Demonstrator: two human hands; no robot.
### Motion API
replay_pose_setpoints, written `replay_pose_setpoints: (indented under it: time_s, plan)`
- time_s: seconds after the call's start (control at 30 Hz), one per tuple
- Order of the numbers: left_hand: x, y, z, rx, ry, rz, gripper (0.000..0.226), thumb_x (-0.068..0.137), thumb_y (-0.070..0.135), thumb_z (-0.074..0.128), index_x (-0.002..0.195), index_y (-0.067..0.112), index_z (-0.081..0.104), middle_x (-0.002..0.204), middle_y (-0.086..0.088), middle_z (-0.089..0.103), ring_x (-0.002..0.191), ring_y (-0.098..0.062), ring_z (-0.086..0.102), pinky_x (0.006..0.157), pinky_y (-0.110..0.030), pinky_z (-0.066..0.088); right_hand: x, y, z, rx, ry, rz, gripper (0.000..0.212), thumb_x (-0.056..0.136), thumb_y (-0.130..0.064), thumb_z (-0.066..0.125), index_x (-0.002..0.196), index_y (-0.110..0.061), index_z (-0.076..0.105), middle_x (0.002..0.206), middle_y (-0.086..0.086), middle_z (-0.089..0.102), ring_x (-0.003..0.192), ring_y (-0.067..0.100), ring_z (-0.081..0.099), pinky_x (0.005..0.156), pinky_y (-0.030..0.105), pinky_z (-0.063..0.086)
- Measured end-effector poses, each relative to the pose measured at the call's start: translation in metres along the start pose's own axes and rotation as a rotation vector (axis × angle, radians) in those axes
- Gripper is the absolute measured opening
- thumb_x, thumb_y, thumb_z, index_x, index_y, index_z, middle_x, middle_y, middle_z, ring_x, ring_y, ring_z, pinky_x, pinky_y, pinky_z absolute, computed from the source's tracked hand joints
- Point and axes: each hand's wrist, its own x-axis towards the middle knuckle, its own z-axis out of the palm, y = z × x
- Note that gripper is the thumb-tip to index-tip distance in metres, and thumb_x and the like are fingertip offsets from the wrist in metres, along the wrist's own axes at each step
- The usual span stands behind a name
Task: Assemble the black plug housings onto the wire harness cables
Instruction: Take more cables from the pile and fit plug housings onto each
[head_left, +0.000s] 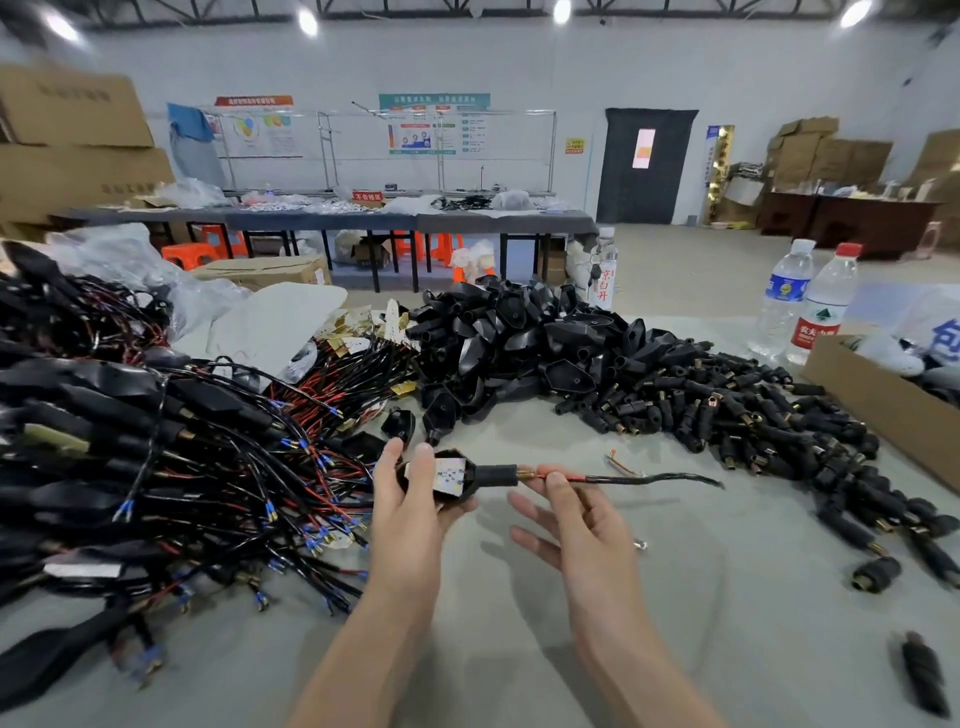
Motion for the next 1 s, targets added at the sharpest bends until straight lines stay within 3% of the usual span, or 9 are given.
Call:
replay_pose_setpoints:
  time_s: [0.07,0.17,0.3,0.4,0.6,0.7,0.83,0.93,1.0]
  plan:
    - [-0.007,0.015,-0.008,-0.245,0.076,-0.086,0.046,0.097,0.039,0.058,0.132,0.01,0.05,0.114,-0.011,0.069,0.077,-0.014,0.073,0.07,-0.029,0.058,-0.011,0.0,0.031,0.034,-0.015,-0.017,0.017,0.1,-0.022,0.055,0.104,-0.012,0.069,0.097,-0.005,0.077,0.092,0.014,0.074,0.065,0.023,0.059]
    - [-0.018,0.035,-0.023,-0.433,0.091,-0.137,0.045,0.091,0.04,0.063,0.111,0.0,0.064,0.11,-0.017,0.073,0.086,-0.018,0.073,0.067,-0.026,0.059,-0.032,0.004,0.077,0.038,-0.055,0.012,0.017,0.1,-0.02,0.055,0.095,-0.014,0.07,0.09,-0.005,0.077,0.09,0.012,0.074,0.065,0.023,0.058]
    - [-0.032,0.057,-0.042,0.11,-0.002,-0.054,0.02,0.095,0.03,0.062,0.103,0.013,0.068,0.097,-0.002,0.077,0.084,-0.019,0.071,0.082,-0.04,0.055,-0.063,0.02,0.116,-0.11,-0.138,0.075,0.025,0.099,-0.033,0.058,0.089,-0.017,0.074,0.083,0.003,0.077,0.079,0.019,0.071,0.063,0.032,0.055]
    - [-0.034,0.08,-0.058,0.317,-0.023,0.047,0.017,0.099,0.022,0.055,0.103,0.01,0.066,0.094,0.002,0.077,0.084,-0.013,0.073,0.082,-0.035,0.055,-0.076,0.021,0.132,-0.052,-0.142,0.15,0.025,0.099,-0.03,0.058,0.094,-0.013,0.076,0.084,0.01,0.076,0.07,0.017,0.069,0.056,0.029,0.051]
    - [-0.032,0.107,-0.072,0.423,0.027,0.176,0.015,0.1,0.019,0.054,0.098,0.006,0.063,0.087,0.001,0.077,0.065,-0.009,0.07,0.046,-0.017,0.047,-0.089,0.016,0.164,0.092,-0.076,0.248,0.026,0.099,-0.026,0.058,0.092,-0.008,0.075,0.082,0.01,0.075,0.068,0.015,0.065,0.051,0.023,0.051]
    - [-0.024,0.119,-0.07,0.385,0.081,0.197,0.02,0.101,0.022,0.054,0.097,0.006,0.065,0.081,0.001,0.076,0.055,-0.004,0.063,0.04,-0.014,0.041,-0.086,0.008,0.177,0.105,-0.159,0.238,0.026,0.101,-0.024,0.056,0.094,-0.01,0.076,0.082,0.004,0.076,0.07,0.012,0.068,0.055,0.024,0.054]
    - [0.01,0.159,-0.076,0.413,0.221,0.281,0.027,0.099,0.027,0.055,0.091,0.007,0.071,0.067,0.009,0.069,0.054,-0.005,0.056,0.055,-0.024,0.042,-0.071,-0.007,0.18,-0.008,-0.382,0.274,0.019,0.1,-0.021,0.056,0.105,-0.015,0.074,0.095,0.0,0.076,0.074,0.01,0.066,0.065,0.028,0.058]
    - [0.058,0.214,-0.094,0.477,0.329,0.29,0.025,0.098,0.028,0.058,0.096,0.006,0.07,0.081,0.001,0.069,0.057,-0.01,0.047,0.061,-0.028,0.041,-0.059,-0.016,0.169,-0.098,-0.512,0.296,0.018,0.099,-0.021,0.057,0.109,-0.018,0.072,0.094,-0.001,0.076,0.072,0.011,0.065,0.064,0.028,0.058]
    - [0.088,0.248,-0.109,0.499,0.351,0.241,0.029,0.097,0.028,0.061,0.111,0.003,0.061,0.104,-0.009,0.069,0.061,-0.013,0.059,0.065,-0.029,0.051,-0.05,-0.021,0.16,-0.109,-0.567,0.297,0.02,0.101,-0.018,0.054,0.109,-0.016,0.072,0.091,-0.001,0.076,0.07,0.012,0.066,0.063,0.028,0.059]
